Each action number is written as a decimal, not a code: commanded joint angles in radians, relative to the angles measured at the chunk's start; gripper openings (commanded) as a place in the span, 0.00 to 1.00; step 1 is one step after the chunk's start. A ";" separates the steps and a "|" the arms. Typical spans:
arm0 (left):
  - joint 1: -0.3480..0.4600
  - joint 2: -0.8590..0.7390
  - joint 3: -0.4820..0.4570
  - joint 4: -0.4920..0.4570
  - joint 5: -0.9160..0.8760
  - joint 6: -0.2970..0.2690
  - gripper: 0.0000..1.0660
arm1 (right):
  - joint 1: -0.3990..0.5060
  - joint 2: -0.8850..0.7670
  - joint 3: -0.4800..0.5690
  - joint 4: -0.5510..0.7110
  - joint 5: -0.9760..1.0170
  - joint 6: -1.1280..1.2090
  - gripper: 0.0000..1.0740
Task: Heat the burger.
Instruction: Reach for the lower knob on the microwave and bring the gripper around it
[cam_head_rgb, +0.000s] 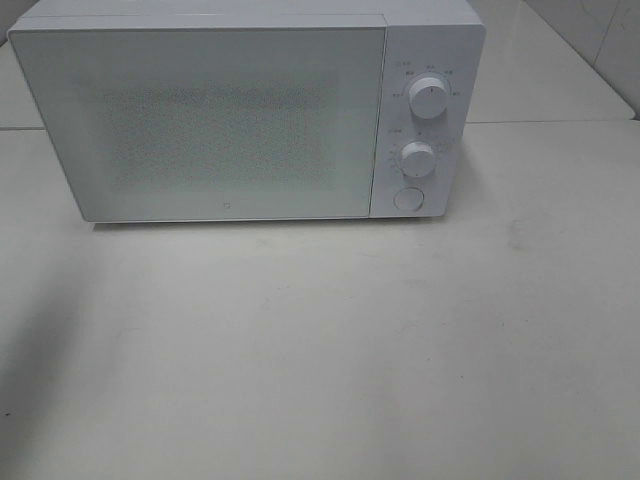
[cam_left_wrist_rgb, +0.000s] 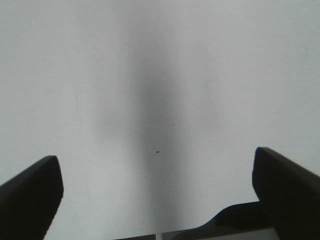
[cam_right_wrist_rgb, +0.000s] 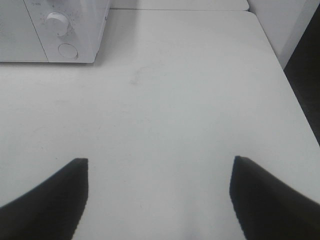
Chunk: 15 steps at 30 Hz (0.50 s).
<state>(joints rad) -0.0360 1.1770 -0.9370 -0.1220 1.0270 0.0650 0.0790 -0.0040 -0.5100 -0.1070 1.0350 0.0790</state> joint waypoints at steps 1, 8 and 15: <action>0.015 -0.084 0.051 0.057 0.015 -0.056 0.92 | -0.008 -0.026 0.004 -0.005 -0.003 0.006 0.70; 0.014 -0.247 0.173 0.062 -0.016 -0.042 0.92 | -0.008 -0.026 0.004 -0.005 -0.003 0.006 0.70; 0.014 -0.459 0.321 0.068 -0.021 -0.021 0.92 | -0.008 -0.026 0.004 -0.005 -0.003 0.006 0.70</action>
<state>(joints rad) -0.0250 0.7300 -0.6230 -0.0590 1.0210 0.0380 0.0790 -0.0040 -0.5100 -0.1070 1.0350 0.0790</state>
